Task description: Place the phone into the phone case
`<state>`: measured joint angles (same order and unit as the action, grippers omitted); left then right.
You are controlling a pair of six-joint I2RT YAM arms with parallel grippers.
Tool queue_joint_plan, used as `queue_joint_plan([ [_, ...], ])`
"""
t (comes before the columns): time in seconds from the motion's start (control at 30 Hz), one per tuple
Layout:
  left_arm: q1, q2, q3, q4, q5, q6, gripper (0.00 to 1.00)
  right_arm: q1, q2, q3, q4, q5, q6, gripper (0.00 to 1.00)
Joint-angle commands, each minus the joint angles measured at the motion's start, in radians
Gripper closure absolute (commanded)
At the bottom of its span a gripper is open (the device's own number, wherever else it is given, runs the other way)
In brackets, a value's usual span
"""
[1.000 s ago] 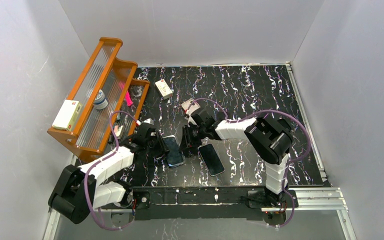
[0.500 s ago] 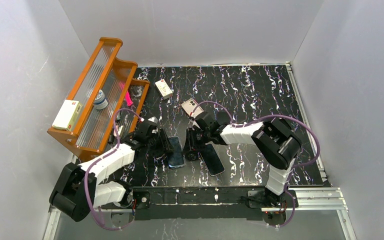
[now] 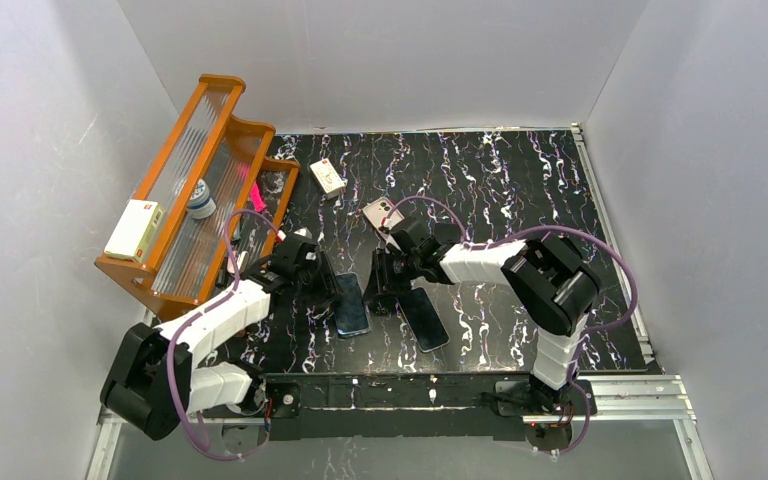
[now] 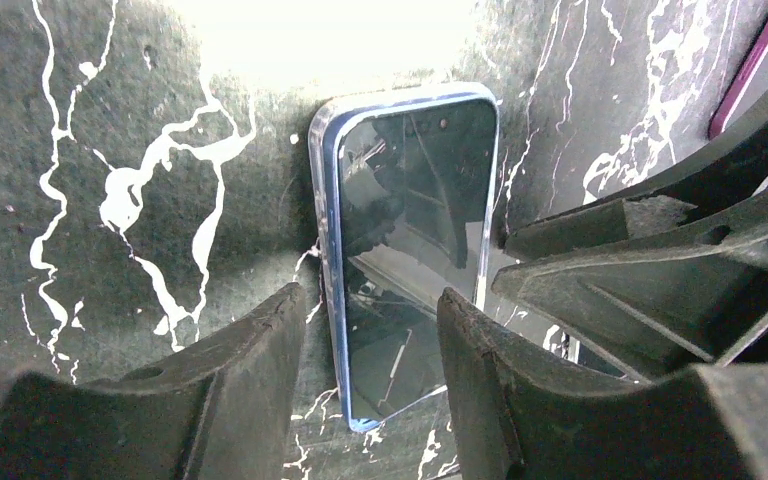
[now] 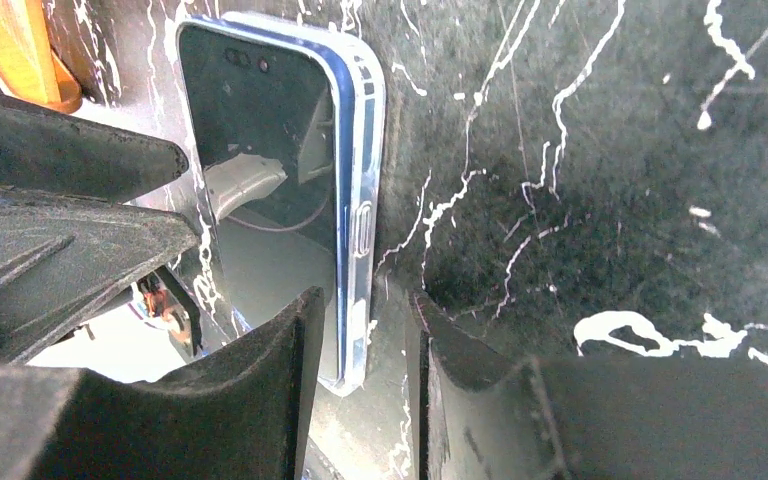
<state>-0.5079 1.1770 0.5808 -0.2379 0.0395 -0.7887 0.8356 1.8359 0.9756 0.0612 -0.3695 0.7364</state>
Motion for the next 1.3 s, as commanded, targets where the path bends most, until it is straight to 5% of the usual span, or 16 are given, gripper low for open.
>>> queue_joint_plan([
  [0.0,-0.004,0.026,0.053,-0.042,-0.065,0.008,0.51,-0.003,0.041,0.064,0.008,0.0,-0.031,0.56],
  [0.17,-0.003,0.087,0.051,-0.013,0.004,0.004,0.53,-0.003,0.078,0.126,-0.02,0.016,-0.047,0.56],
  [0.57,-0.014,0.138,0.016,-0.013,0.177,-0.131,0.88,0.005,0.134,0.082,0.007,0.038,0.043,0.65],
  [0.83,-0.014,0.153,0.046,-0.017,0.194,-0.165,0.75,0.019,0.101,0.023,0.048,0.036,0.068,0.69],
  [1.03,-0.013,0.127,0.056,-0.06,0.138,-0.135,0.66,0.017,0.03,0.024,0.001,0.027,0.024,0.58],
  [1.27,-0.011,0.123,0.022,-0.052,0.119,-0.107,0.75,0.013,0.023,-0.028,0.057,-0.004,0.035,0.49],
])
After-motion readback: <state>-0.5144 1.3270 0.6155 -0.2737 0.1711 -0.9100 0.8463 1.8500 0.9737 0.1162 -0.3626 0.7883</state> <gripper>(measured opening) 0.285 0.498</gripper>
